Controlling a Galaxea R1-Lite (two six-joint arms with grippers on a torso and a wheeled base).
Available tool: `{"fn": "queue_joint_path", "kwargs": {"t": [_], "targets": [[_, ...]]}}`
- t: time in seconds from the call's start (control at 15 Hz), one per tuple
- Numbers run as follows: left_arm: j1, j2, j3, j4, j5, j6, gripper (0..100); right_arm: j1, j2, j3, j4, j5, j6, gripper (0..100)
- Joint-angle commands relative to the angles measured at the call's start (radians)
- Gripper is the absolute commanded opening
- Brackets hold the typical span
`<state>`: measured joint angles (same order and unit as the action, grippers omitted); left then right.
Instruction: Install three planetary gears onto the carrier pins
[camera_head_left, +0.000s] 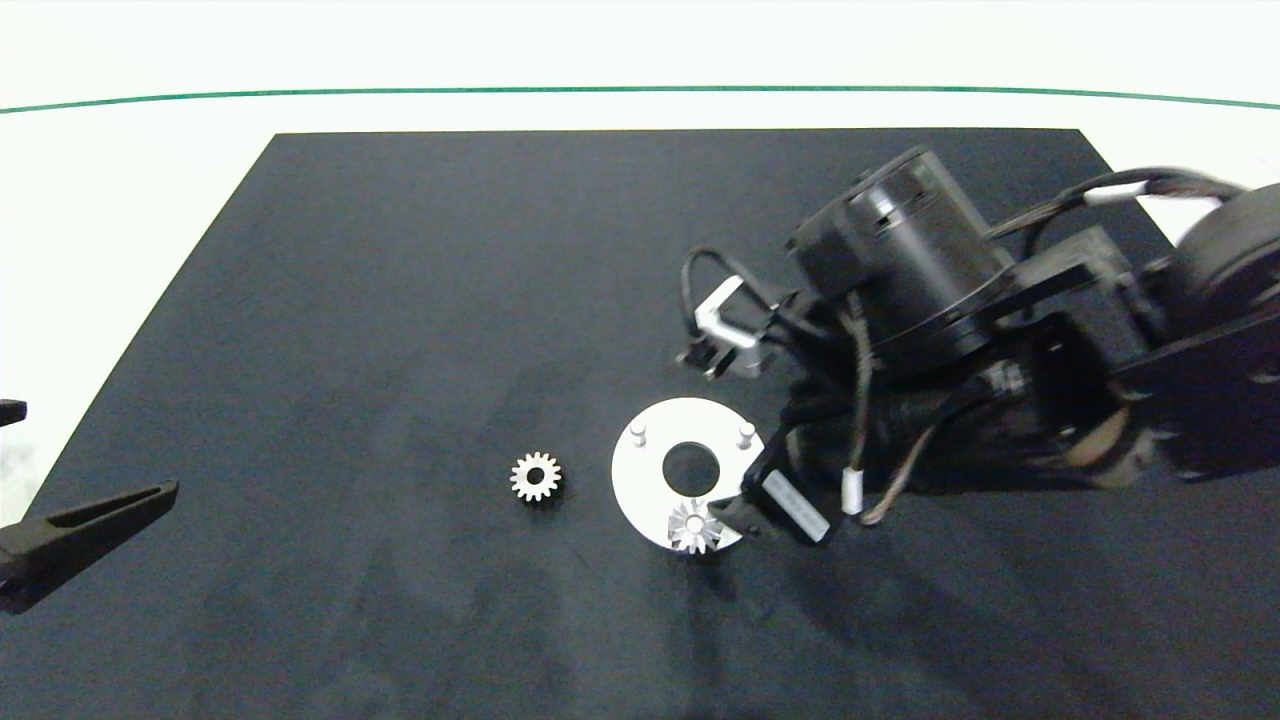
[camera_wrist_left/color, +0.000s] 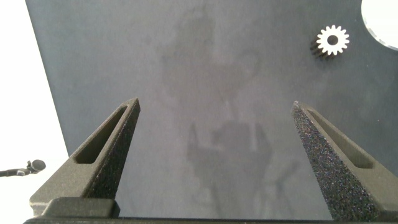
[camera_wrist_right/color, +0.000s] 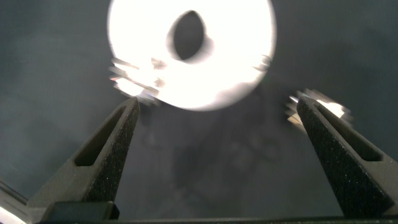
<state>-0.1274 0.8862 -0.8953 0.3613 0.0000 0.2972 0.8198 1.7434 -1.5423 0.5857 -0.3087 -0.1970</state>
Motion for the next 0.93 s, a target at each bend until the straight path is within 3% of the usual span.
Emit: {"fn": "queue_joint_path", "kwargs": {"t": [0.07, 0.2, 0.4, 0.47, 0.67, 0.93], "targets": [[-0.001, -0.004, -0.001, 0.010, 0.000, 0.002, 100, -0.208, -0.274, 0.111, 0.051, -0.009, 0.018, 100], [-0.003, -0.004, -0.001, 0.011, 0.000, 0.002, 100, -0.294, -0.305, 0.229, -0.003, 0.007, 0.022, 100], [-0.004, 0.000, -0.001, 0.024, 0.000, 0.002, 100, -0.346, -0.291, 0.418, -0.224, 0.039, 0.021, 100], [-0.004, 0.002, -0.001, 0.025, 0.000, 0.002, 100, -0.347, -0.271, 0.435, -0.282, 0.040, 0.011, 100], [-0.008, 0.004, 0.006, 0.027, 0.000, 0.003, 100, -0.344, -0.185, 0.396, -0.305, 0.051, 0.010, 100], [-0.009, 0.005, 0.006, 0.038, 0.000, 0.003, 100, -0.337, -0.111, 0.341, -0.303, 0.100, 0.011, 100]]}}
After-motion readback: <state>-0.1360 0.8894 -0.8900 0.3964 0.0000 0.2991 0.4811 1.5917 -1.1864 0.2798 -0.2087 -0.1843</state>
